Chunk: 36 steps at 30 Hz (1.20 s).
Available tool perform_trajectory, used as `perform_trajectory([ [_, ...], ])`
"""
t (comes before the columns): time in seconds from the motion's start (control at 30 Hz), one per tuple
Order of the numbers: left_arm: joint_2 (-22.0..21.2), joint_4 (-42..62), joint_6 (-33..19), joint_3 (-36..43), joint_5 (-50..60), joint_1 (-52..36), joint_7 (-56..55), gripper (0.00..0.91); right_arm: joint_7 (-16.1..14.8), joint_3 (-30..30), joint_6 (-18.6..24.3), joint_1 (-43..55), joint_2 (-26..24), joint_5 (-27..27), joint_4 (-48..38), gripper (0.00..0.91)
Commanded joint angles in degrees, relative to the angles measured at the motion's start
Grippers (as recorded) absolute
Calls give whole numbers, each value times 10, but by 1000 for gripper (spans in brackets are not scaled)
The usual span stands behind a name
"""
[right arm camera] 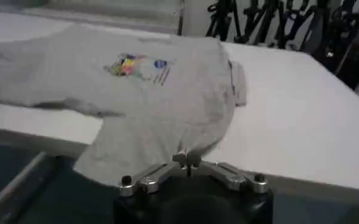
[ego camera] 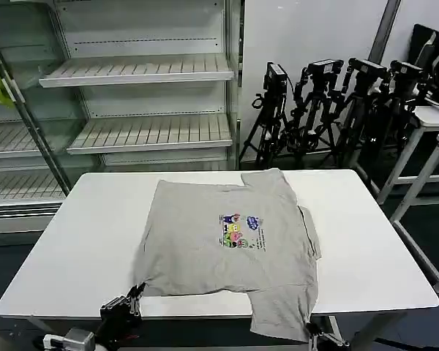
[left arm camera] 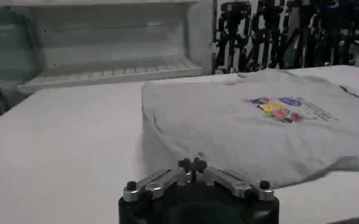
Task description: Fold and organize the clothes.
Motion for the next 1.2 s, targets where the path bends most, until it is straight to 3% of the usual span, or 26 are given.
perform_trajectory([
  [0.03,7,-45,-6,-21,0,26,-1,50,15,36,29,53,-4,41,21,0],
  [0.3,19,-37,-12,-43,-6,-6,-5,50,28,63,29,160,-28,104,0,0],
  [0.6,69,23,-8,-21,-17,-83,-2,50,34,55,1,301,-73,162,-107,0],
  [0.93,115,143,-6,20,-45,-205,-9,50,35,-27,-12,460,-104,173,-249,0],
  [1.2,124,239,-7,66,-41,-303,-9,50,31,-95,-21,538,-95,161,-331,0],
])
